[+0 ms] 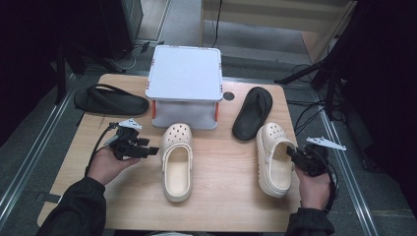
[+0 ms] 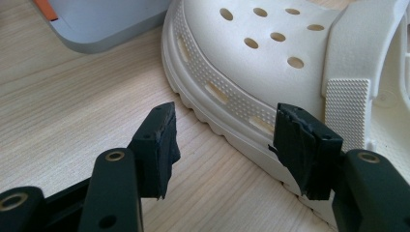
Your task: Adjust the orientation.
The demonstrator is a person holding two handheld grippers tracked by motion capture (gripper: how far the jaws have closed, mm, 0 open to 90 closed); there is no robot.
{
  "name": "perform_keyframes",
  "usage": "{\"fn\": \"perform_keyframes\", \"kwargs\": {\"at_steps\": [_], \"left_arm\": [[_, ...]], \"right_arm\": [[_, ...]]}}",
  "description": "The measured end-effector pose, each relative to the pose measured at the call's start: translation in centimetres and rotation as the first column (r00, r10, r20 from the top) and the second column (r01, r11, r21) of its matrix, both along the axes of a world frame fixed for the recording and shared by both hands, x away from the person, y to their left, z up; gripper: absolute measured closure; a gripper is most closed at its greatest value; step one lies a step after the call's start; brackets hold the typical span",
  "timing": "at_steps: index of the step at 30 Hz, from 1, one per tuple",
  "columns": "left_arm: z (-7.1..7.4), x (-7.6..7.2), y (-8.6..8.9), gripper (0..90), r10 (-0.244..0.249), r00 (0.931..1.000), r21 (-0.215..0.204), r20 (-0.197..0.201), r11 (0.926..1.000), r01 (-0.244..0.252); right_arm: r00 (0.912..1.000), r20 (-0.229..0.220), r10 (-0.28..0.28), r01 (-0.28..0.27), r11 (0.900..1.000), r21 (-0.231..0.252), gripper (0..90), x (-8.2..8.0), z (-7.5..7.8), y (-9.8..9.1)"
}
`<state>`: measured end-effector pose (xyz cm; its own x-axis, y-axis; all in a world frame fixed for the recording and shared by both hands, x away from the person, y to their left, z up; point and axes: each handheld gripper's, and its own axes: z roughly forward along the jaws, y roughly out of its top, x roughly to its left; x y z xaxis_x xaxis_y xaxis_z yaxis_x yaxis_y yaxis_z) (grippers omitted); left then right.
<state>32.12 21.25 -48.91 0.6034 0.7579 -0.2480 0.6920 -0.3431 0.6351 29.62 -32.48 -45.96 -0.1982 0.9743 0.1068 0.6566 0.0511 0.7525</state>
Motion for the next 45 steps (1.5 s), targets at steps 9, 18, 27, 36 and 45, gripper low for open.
{"fn": "perform_keyframes", "kwargs": {"at_steps": [9,18,27,36,45], "left_arm": [[0.2,0.0,0.3,41.8,0.022,0.9996,-0.024,-0.017,0.9995,-0.022],[0.4,-0.5,0.4,42.0,0.021,0.9998,-0.017,0.003,0.9996,-0.021],[0.4,-1.1,0.3,42.0,0.017,0.9998,-0.013,0.011,0.9998,-0.017],[0.4,-1.9,0.5,42.0,0.030,0.9994,-0.021,0.018,0.9993,-0.030],[0.2,-2.6,0.9,42.1,0.046,0.9986,-0.026,0.026,0.9986,-0.045]], "right_arm": [[0.9955,0.042,0.085,-0.086,0.9963,0.002,76.9,-1.0,1.8,2.3],[0.9812,0.052,0.186,-0.187,0.9823,0.010,76.8,-0.9,2.5,5.5],[0.9548,0.033,0.295,-0.295,0.9554,0.000,76.8,0.2,2.1,9.5],[0.9278,0.020,0.373,-0.372,0.9280,-0.012,76.7,1.5,1.7,12.8],[0.9069,-0.012,0.421,-0.421,0.9049,-0.063,76.6,2.5,0.7,15.5]]}}
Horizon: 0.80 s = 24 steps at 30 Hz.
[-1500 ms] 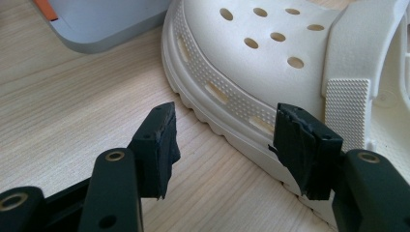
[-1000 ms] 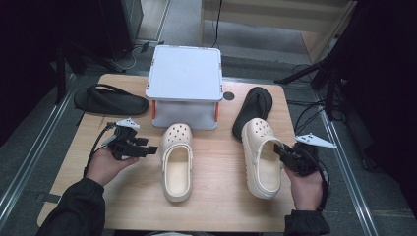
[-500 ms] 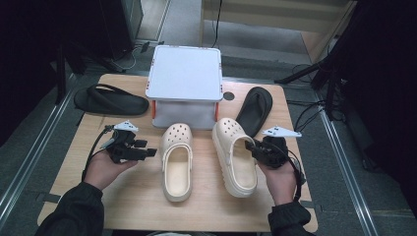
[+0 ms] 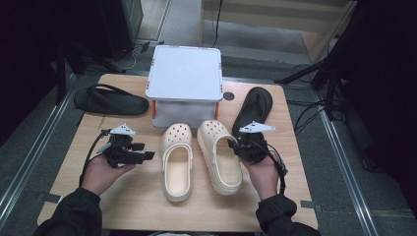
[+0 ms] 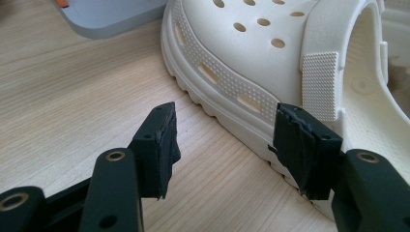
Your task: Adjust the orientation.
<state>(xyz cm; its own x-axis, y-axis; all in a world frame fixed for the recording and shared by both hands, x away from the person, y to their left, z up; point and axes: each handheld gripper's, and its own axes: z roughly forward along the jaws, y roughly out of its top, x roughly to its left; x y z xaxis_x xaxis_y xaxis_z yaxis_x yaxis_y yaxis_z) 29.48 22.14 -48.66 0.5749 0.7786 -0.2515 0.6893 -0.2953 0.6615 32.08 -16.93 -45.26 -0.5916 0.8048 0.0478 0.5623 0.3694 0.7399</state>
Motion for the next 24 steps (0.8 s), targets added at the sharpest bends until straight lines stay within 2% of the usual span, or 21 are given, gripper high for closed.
{"fn": "perform_keyframes", "kwargs": {"at_steps": [7,16,24], "left_arm": [[-0.1,-0.3,0.3,42.2,0.005,1.0000,0.004,0.003,1.0000,-0.005],[-0.3,-0.3,-0.1,42.3,-0.010,0.9999,0.015,0.007,0.9998,0.010],[-0.4,-0.3,-0.1,42.6,-0.011,0.9999,0.015,0.006,0.9998,0.011]], "right_arm": [[0.9996,-0.020,0.018,-0.019,0.9994,-0.028,76.4,0.4,-1.0,0.8],[0.9993,0.003,0.036,-0.036,0.9973,-0.063,75.3,-0.1,-1.7,2.1],[0.9985,-0.012,0.053,-0.053,0.9970,-0.056,72.8,-0.5,-2.0,2.6]]}}
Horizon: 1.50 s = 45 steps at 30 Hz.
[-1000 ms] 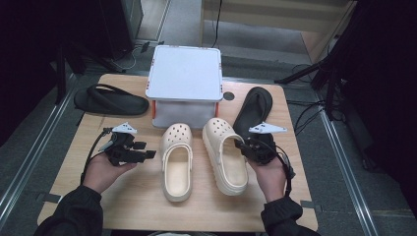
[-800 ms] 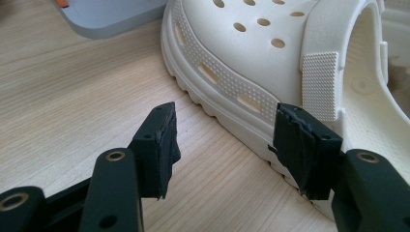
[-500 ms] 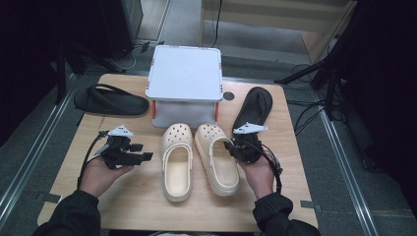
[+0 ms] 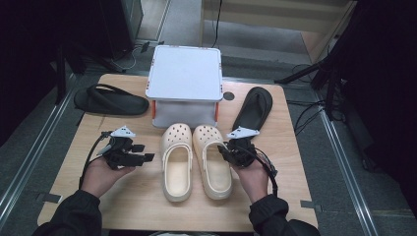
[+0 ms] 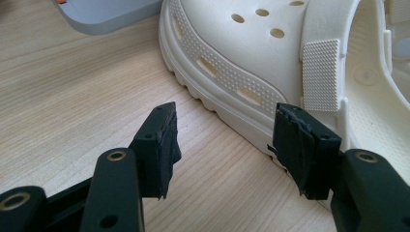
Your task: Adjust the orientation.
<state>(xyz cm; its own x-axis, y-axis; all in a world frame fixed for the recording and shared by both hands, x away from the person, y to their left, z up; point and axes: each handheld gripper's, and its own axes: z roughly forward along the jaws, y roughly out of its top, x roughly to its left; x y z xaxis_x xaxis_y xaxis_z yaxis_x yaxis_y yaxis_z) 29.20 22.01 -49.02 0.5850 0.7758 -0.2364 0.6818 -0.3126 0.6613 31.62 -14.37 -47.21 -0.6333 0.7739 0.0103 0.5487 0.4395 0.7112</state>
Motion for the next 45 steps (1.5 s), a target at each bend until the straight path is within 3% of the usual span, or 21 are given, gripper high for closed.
{"fn": "perform_keyframes", "kwargs": {"at_steps": [5,11,17,19,25,28,34,45], "left_arm": [[0.0,0.1,0.0,42.8,-0.004,1.0000,0.004,0.000,1.0000,0.004],[0.3,0.1,0.0,53.0,0.003,0.9998,-0.033,-0.022,0.9995,-0.004],[0.6,0.3,-0.3,65.6,-0.020,0.9992,-0.043,-0.033,0.9989,0.019],[0.6,0.3,-0.5,69.8,-0.028,0.9994,-0.037,-0.021,0.9989,0.028],[0.6,0.8,-0.9,76.0,-0.043,0.9989,-0.038,-0.020,0.9984,0.043],[0.5,1.1,-1.0,77.1,-0.046,0.9987,-0.037,-0.020,0.9983,0.045],[-0.1,1.9,-0.7,83.4,-0.050,0.9978,-0.058,-0.044,0.9972,0.048],[-0.7,2.7,-1.5,86.0,-0.074,0.9963,-0.030,-0.045,0.9969,0.072]], "right_arm": [[0.9995,-0.028,0.013,-0.012,0.9992,0.038,67.7,-0.1,-0.2,0.0],[0.9987,-0.023,0.045,-0.042,0.9945,0.096,61.7,-0.2,0.3,-0.5],[0.9959,0.001,0.090,-0.089,0.9853,0.146,66.7,-1.4,1.1,-2.3],[0.9944,-0.001,0.106,-0.104,0.9821,0.157,75.6,-1.6,1.2,-3.0],[0.9963,-0.013,0.084,-0.079,0.9734,0.215,80.9,-1.7,1.1,-4.6],[0.9972,-0.022,0.071,-0.065,0.9757,0.209,89.9,-1.7,0.9,-5.0],[0.9967,-0.069,0.042,-0.028,0.9811,0.191,90.0,-1.4,-0.1,-5.7],[0.9935,-0.102,0.049,-0.030,0.9842,0.175,90.0,-0.8,-1.6,-4.5]]}}
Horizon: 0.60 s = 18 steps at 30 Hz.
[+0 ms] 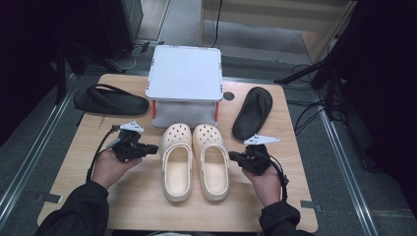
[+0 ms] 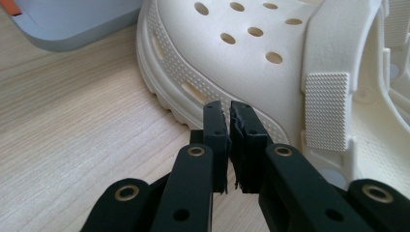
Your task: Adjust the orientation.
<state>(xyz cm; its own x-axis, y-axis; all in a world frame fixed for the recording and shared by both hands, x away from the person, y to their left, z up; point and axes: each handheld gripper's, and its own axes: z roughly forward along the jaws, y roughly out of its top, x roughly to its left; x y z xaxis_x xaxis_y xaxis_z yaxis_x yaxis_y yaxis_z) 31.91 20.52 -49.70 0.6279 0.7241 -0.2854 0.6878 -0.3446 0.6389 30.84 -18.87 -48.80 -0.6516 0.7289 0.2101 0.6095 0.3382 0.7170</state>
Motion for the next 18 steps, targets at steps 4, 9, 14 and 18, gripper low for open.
{"fn": "perform_keyframes", "kwargs": {"at_steps": [4,9,14,18], "left_arm": [[-0.36,0.24,-0.32,86.0,-0.018,0.9998,0.013,-0.006,0.9998,0.018],[-0.65,0.30,-0.88,86.3,-0.038,0.9990,0.022,-0.024,0.9990,0.038],[-0.75,0.31,-0.94,86.9,-0.040,0.9987,0.021,-0.032,0.9989,0.041],[-0.78,0.27,-1.05,87.7,-0.052,0.9981,0.019,-0.034,0.9985,0.052]], "right_arm": [[1.0000,0.008,-0.004,0.004,0.9999,-0.011,90.0,0.11,-0.13,0.30],[0.9999,0.007,-0.010,0.010,0.9999,-0.013,90.0,0.23,-0.32,0.37],[0.9999,0.003,-0.012,0.012,0.9999,-0.004,90.0,0.39,-0.42,0.42],[1.0000,0.003,-0.004,0.004,1.0000,-0.008,90.0,0.43,-0.53,0.72]]}}
